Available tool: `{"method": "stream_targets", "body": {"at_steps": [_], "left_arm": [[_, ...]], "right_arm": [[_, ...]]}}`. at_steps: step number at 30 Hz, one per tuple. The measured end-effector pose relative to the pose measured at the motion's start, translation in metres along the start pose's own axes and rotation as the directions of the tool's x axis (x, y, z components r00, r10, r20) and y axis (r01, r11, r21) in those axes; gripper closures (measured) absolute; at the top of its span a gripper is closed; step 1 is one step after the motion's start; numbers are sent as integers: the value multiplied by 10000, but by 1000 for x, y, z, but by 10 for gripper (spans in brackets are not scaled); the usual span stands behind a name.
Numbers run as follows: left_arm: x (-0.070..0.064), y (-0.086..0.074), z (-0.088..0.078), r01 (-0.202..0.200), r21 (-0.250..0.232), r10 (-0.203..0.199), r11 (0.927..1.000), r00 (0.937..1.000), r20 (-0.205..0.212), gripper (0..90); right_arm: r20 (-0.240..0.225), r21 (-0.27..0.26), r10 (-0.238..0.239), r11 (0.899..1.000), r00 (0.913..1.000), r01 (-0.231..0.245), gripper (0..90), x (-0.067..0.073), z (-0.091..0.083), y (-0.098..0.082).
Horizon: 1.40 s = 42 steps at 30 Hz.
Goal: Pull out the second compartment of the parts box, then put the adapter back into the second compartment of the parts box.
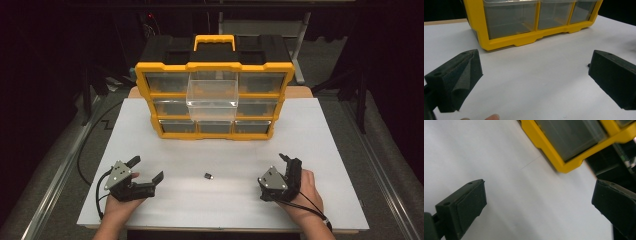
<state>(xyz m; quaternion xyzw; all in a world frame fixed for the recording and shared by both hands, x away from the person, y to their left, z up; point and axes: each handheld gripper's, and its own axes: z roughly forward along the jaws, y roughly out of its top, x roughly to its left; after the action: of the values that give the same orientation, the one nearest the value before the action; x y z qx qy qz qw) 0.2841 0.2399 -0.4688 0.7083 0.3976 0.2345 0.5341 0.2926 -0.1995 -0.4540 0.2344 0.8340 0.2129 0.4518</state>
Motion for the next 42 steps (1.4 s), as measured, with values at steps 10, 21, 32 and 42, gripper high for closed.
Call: {"method": "stream_targets", "body": {"at_steps": [10, 21, 32, 42], "left_arm": [[-1, 2, 1, -46, 39, 45, 10000, 9999, 139, 3], [1, 2, 6, 184, 168, -187, 9997, 9997, 180, 3], [-1, 2, 6, -19, 265, 15, 9996, 9999, 119, 3], [-2, 2, 8, -90, 388, 84, 9992, 9998, 159, 3]], "right_arm": [[-1586, -654, 3487, 9298, 9237, -3622, 2, -9, 2, -19], [-3057, -1139, 6261, 7240, 7173, -6804, 2, -27, 2, -39], [-2783, -1350, 5771, 7680, 7678, -6261, 2, -24, 0, -36], [-2729, -1192, 5752, 7751, 7711, -6204, 2, -25, 1, -34]]}}
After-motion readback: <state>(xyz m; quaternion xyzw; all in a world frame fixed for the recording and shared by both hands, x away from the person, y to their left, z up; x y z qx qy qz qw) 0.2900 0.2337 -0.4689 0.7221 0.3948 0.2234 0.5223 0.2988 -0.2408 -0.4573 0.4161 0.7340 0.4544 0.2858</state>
